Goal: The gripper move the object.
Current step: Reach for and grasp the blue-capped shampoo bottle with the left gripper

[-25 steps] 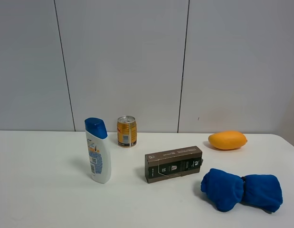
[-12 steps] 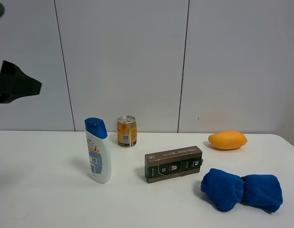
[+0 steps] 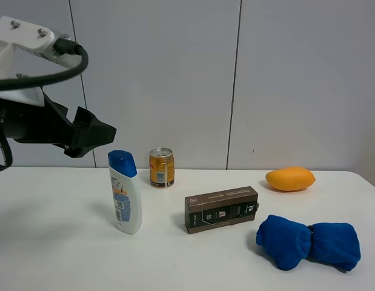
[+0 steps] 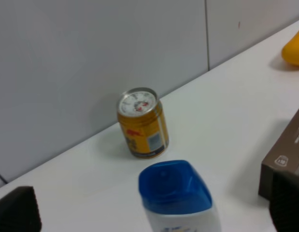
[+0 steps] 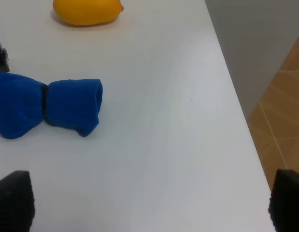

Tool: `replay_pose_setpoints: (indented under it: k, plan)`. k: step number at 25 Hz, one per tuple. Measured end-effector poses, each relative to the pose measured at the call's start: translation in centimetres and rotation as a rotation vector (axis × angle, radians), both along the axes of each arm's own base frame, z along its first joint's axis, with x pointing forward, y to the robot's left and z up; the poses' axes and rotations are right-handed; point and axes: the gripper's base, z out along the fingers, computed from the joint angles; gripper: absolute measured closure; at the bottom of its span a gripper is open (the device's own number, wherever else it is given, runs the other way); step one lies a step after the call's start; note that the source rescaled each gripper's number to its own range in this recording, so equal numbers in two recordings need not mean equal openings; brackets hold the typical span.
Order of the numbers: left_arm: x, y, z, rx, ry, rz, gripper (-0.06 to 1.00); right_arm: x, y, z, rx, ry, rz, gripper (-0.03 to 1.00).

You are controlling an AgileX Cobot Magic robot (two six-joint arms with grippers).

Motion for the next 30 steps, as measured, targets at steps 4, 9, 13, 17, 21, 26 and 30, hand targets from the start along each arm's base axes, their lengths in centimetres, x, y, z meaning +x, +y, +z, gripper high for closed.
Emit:
replay_pose_setpoints:
  k: [4,9,13,17,21,26,30]
  plan:
    - [1.1,-0.6,-1.4,-0.035,-0.003,0.012,0.02,0.0,0.0,0.0,0.0,0.0,0.0,-0.03]
    - [2.1,-1.1,-3.4,-0.054,0.031,0.024,0.02,0.0,0.0,0.0,0.0,0.0,0.0,-0.03]
    - [2.7,-1.4,-4.5,-0.061,0.027,0.029,0.02,0.0,0.0,0.0,0.0,0.0,0.0,-0.03]
    - [3.2,-1.6,-5.2,-0.074,0.01,0.032,0.02,0.0,0.0,0.0,0.0,0.0,0.0,-0.03]
    - [3.4,-1.7,-5.8,-0.091,0.012,0.039,0.02,0.0,0.0,0.0,0.0,0.0,0.0,-0.03]
    - [3.8,-1.9,-6.8,-0.104,0.015,0.044,0.02,0.0,0.0,0.0,0.0,0.0,0.0,-0.03]
    - [4.1,-2.0,-7.8,-0.109,0.031,0.05,0.02,0.0,0.0,0.0,0.0,0.0,0.0,-0.03]
